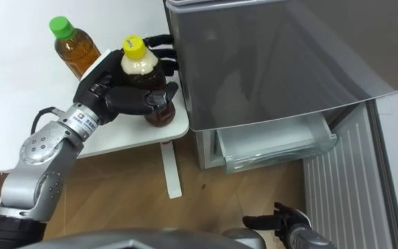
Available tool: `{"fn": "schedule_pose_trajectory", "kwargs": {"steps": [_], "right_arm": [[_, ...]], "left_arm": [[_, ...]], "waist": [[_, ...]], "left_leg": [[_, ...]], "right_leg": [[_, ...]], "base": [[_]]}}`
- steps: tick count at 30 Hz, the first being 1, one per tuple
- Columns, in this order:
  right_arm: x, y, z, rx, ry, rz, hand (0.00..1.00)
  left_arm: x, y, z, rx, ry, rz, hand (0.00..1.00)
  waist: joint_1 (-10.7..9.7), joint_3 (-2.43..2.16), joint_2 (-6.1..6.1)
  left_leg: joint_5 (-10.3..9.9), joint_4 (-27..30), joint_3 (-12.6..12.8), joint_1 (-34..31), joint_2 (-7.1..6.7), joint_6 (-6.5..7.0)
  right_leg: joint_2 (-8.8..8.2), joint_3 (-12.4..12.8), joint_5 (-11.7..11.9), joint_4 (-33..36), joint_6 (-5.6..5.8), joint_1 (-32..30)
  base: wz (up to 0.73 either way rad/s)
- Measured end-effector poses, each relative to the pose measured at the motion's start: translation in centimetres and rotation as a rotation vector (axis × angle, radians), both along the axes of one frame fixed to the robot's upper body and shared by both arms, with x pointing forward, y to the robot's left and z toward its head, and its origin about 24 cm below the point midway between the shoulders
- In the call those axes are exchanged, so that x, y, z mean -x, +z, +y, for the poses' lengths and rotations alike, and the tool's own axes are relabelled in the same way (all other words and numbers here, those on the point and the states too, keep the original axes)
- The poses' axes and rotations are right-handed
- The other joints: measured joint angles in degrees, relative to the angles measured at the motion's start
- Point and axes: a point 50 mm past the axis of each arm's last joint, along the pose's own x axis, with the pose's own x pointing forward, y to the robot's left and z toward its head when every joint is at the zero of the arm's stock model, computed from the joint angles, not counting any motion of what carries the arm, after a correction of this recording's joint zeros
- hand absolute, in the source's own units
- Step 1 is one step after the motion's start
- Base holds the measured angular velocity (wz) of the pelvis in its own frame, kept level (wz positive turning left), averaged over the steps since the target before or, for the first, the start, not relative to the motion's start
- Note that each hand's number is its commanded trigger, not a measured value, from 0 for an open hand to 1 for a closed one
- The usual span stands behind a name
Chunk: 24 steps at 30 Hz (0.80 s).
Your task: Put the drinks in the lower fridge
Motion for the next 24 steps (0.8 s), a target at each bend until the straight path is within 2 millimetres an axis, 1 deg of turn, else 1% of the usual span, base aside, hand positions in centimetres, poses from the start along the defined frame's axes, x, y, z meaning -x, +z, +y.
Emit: {"fn": "schedule_pose_trajectory", "kwargs": {"steps": [11,18,21,24], "right_arm": [[-0.1,0.0,0.1,0.000,0.003,-0.006,0.00],[-0.1,0.0,0.2,0.005,0.019,-0.005,0.00],[-0.4,0.0,0.3,0.010,0.041,-0.008,0.00],[-1.1,0.2,0.6,0.025,0.116,-0.025,0.00]], "left_arm": [[0.1,-0.1,-0.5,0.006,-0.020,0.004,1.00],[0.0,-0.1,-0.4,0.002,-0.005,0.005,1.00],[0.0,-0.1,-0.4,0.003,0.011,0.006,1.00],[0.0,0.0,-0.4,0.015,0.009,0.001,1.00]], "waist": [[-0.01,-0.01,-0.04],[0.02,-0.04,-0.05],[0.25,-0.05,-0.11],[0.39,-0.14,-0.27]], "left_leg": [[0.00,-0.03,0.01,-0.05,0.00,0.00],[0.00,-0.01,0.00,0.07,0.00,0.00],[0.00,0.02,-0.20,-0.05,0.00,0.00],[0.00,0.37,-0.12,-1.02,0.00,0.00]], "right_leg": [[0.00,-0.03,0.00,-0.02,0.00,-0.04],[0.00,-0.04,0.00,0.00,0.00,0.07],[0.00,-0.03,0.00,0.05,0.00,-0.02],[-0.01,-0.05,0.00,0.22,0.00,-0.73]], "base": [[0.00],[0.00],[0.00],[0.00]]}}
